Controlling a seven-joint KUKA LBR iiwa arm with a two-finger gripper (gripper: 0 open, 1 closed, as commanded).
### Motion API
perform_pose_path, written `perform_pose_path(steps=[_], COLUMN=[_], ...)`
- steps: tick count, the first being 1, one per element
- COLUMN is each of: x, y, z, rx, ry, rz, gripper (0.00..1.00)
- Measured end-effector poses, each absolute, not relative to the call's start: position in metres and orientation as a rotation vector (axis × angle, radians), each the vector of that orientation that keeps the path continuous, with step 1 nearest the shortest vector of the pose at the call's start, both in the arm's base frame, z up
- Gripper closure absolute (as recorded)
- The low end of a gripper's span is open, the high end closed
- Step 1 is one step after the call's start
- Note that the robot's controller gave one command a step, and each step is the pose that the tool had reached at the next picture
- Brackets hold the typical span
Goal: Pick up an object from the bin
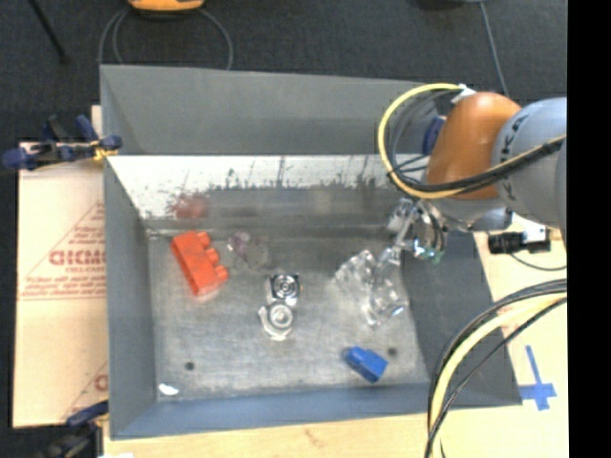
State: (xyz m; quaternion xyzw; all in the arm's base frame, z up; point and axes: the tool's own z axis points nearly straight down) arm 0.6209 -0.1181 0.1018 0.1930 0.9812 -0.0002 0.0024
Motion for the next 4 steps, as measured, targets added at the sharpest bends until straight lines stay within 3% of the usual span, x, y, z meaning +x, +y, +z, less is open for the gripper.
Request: perform_pose_path(steps=[1,3,4], x=[0.647,0.644,0.645], y=[-0.105,-0.099,-0.092], z=[0.101,0.088,0.089], rx=[1.022,1.485,1.483], ry=[2.967,2.753,2.762], rz=[0.000,-0.002,0.014], gripper=[0.00,0.00,1.00])
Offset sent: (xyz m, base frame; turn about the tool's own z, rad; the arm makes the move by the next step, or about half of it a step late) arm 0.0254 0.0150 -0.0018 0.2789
